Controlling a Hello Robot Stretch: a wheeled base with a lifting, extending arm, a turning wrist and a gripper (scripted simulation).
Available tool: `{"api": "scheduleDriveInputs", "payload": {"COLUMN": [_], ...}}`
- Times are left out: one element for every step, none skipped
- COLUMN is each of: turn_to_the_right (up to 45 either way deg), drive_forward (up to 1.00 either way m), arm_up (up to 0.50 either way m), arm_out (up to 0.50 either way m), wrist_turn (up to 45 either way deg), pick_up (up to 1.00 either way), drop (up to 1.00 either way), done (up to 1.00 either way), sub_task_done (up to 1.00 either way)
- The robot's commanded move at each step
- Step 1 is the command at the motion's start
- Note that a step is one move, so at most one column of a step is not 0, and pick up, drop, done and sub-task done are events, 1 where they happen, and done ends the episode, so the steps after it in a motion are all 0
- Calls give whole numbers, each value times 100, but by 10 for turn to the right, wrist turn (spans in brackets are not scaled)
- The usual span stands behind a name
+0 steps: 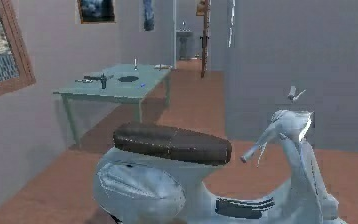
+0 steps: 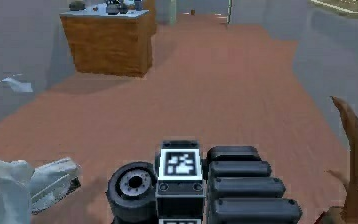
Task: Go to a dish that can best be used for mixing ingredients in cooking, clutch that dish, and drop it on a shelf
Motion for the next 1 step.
{"api": "scheduleDriveInputs", "payload": {"turn_to_the_right": [-450], "drive_forward": [0], "arm_up": [0], "arm_out": [0], "wrist_turn": [0], "pick_up": [0], "drop": [0], "done": [0], "sub_task_done": [0]}}
